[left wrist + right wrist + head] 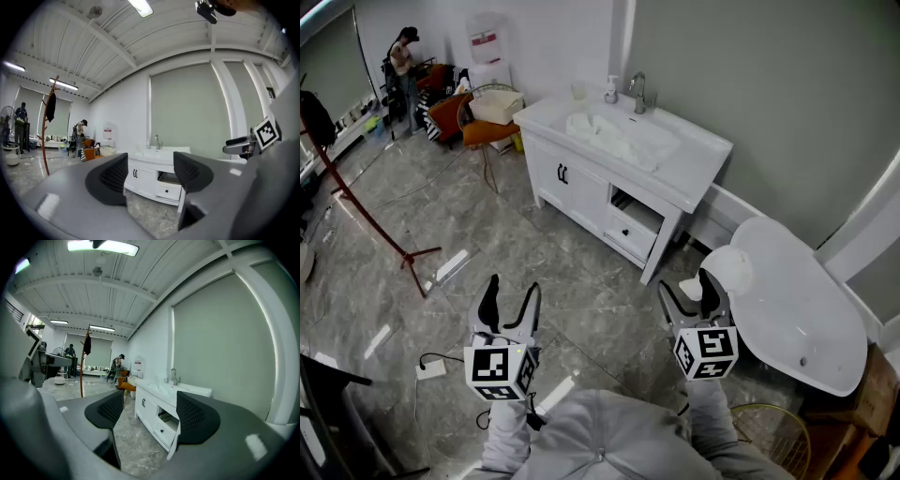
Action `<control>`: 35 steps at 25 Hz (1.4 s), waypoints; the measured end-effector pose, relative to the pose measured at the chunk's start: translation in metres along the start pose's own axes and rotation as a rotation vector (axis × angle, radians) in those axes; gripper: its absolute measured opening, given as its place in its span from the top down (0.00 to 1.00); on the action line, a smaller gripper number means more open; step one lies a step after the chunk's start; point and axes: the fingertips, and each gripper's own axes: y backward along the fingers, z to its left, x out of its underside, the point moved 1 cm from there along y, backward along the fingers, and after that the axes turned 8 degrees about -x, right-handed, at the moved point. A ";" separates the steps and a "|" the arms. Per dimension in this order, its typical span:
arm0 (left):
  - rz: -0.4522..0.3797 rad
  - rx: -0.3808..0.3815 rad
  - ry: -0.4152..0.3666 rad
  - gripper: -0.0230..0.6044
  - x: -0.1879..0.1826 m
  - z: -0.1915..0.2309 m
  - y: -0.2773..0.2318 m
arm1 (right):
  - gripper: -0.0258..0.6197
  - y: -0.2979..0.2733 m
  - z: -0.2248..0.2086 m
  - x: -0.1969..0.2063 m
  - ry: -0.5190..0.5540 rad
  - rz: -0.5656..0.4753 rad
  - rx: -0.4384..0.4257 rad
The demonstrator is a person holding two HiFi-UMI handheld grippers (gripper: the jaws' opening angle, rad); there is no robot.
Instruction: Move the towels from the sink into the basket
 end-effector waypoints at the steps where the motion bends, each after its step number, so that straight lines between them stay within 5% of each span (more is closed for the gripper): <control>1: -0.001 0.001 0.001 0.44 0.001 -0.002 -0.001 | 0.41 0.000 -0.001 0.001 0.000 -0.001 0.000; 25: 0.019 -0.001 -0.003 0.44 0.013 -0.045 -0.026 | 0.42 -0.001 -0.047 0.019 -0.037 -0.008 -0.024; 35: 0.047 0.055 -0.032 0.44 0.020 -0.065 -0.101 | 0.42 -0.044 -0.085 0.036 -0.101 0.008 -0.024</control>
